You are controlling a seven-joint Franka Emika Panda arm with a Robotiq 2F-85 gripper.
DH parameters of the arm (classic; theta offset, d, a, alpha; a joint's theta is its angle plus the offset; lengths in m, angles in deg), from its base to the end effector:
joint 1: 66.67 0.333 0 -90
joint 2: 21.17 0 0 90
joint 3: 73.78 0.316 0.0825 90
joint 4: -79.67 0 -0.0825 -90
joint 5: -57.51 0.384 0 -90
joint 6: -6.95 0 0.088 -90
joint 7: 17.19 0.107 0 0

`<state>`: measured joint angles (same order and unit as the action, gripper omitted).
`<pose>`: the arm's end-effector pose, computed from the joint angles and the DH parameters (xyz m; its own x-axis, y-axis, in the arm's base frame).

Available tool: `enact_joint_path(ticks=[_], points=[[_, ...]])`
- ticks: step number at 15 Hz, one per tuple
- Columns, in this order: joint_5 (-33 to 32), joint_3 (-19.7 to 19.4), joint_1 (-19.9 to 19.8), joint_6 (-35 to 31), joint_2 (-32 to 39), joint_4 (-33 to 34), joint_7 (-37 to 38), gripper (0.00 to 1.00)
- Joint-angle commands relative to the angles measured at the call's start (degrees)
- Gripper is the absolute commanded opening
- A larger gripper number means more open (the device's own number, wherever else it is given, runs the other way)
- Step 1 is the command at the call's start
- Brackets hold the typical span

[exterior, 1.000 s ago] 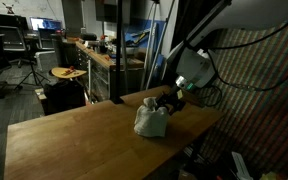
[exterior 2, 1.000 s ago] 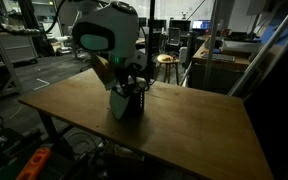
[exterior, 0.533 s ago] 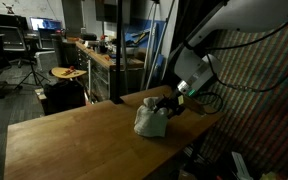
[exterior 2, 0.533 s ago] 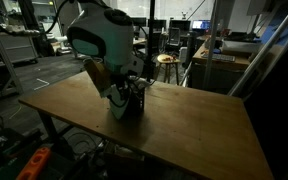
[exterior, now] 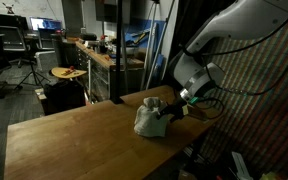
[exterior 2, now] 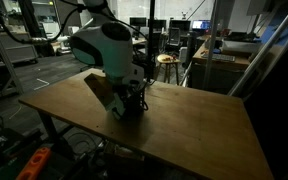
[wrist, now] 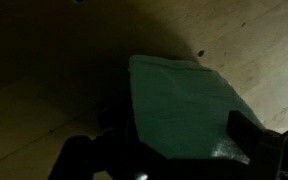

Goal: Pick up the white towel and push it down into the black basket

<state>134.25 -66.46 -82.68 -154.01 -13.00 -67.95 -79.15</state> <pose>0.4110 -0.1085 0.2034 0.8924 -0.3750 0.2511 -0.2619 -0.8834 -0.3885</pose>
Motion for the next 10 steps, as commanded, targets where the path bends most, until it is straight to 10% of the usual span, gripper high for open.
enact_joint_path(ticks=[1,10], points=[[6.7,0.5,-0.4,-0.6,3.0,2.0,-8.2,1.00],[19.8,0.9,-0.1,0.4,9.6,6.6,-25.5,1.00]])
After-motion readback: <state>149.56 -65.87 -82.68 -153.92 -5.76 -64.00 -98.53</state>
